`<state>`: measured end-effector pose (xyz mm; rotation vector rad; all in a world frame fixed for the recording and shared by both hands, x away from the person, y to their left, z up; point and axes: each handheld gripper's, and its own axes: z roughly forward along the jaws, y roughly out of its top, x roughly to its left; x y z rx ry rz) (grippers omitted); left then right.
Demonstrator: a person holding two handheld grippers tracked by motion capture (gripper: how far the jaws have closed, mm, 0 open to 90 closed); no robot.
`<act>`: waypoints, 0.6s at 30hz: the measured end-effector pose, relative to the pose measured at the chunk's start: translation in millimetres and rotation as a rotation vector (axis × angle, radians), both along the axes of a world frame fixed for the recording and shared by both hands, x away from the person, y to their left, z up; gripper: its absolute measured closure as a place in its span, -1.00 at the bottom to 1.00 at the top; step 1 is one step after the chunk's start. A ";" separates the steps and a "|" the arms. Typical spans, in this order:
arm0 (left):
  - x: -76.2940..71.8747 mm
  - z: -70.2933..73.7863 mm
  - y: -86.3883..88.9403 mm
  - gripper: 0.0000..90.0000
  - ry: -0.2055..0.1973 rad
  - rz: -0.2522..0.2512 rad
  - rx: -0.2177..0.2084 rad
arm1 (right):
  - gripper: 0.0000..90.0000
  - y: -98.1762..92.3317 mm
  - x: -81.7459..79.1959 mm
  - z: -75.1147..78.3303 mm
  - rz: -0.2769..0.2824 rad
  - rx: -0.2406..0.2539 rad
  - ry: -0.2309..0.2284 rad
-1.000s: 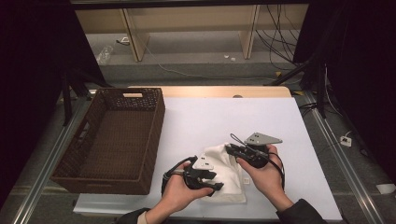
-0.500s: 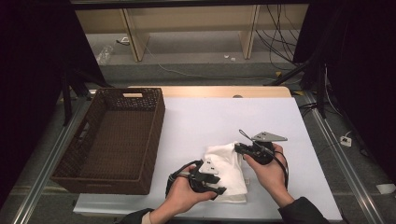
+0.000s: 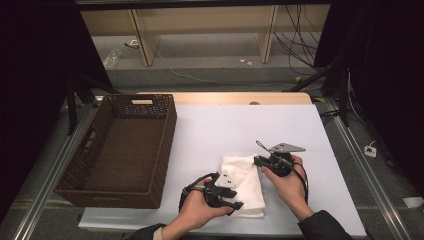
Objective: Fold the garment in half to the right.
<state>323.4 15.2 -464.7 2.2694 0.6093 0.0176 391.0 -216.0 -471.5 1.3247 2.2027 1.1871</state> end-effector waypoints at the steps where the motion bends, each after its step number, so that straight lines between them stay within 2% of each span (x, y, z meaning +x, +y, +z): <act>1: -0.1 0.0 0.0 0.25 -0.001 -0.001 0.000 | 0.82 0.1 0.0 -0.6 -0.001 -0.003 0.004; 6: -0.1 1.0 -0.1 0.25 -0.003 -0.005 -0.002 | 0.82 1.1 0.4 -3.3 0.004 -0.022 0.000; 10: -0.2 7.3 2.1 0.23 -0.001 -0.001 -0.025 | 0.82 1.7 0.2 -4.7 0.004 -0.035 -0.003; 14: 2.6 19.5 11.4 0.17 -0.019 0.033 -0.051 | 0.82 1.4 0.3 -5.3 0.004 -0.037 -0.004; 18: 9.4 26.5 24.1 0.16 -0.028 0.081 -0.052 | 0.82 1.2 0.3 -5.9 0.004 -0.036 0.000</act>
